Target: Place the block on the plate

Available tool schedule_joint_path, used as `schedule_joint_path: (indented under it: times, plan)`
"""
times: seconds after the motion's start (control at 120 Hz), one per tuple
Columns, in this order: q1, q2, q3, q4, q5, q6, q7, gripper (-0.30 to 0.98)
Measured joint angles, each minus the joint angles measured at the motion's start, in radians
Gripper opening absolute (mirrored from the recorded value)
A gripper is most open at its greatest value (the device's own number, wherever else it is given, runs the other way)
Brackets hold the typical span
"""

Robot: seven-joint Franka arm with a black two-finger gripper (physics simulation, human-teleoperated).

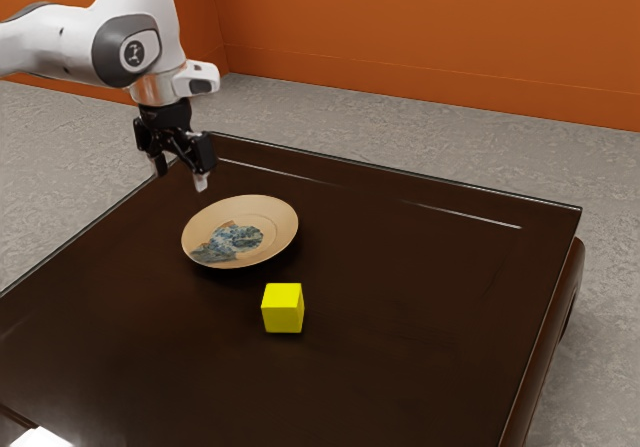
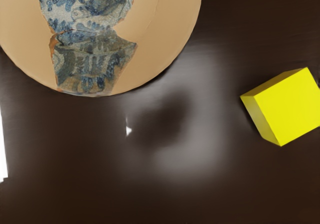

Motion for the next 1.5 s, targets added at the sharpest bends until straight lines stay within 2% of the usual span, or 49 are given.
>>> schedule_joint_path:
  times: [0.117,0.267,0.375,0.467,0.567,0.908,1.092,1.25,1.5]
  plan:
    - [-0.004,-0.002,0.002,-0.03,-0.001,0.016,0.021,0.69]
    - [-0.036,0.005,0.013,-0.16,-0.023,0.094,0.011,0.69]
    - [-0.213,0.034,0.13,-0.199,-0.035,0.159,-0.047,0.69]
    - [-0.313,0.085,0.149,-0.206,-0.044,0.211,-0.128,0.69]
    - [-0.359,0.149,0.152,-0.201,-0.074,0.267,-0.219,0.69]
    - [-0.365,0.319,0.142,-0.149,-0.152,0.403,-0.513,0.69]
    - [-0.304,0.342,0.094,-0.163,-0.16,0.443,-0.634,0.69]
    - [-0.289,0.383,0.084,-0.165,-0.159,0.47,-0.713,0.68]
    - [-0.278,0.386,0.066,-0.166,-0.158,0.486,-0.801,0.48]
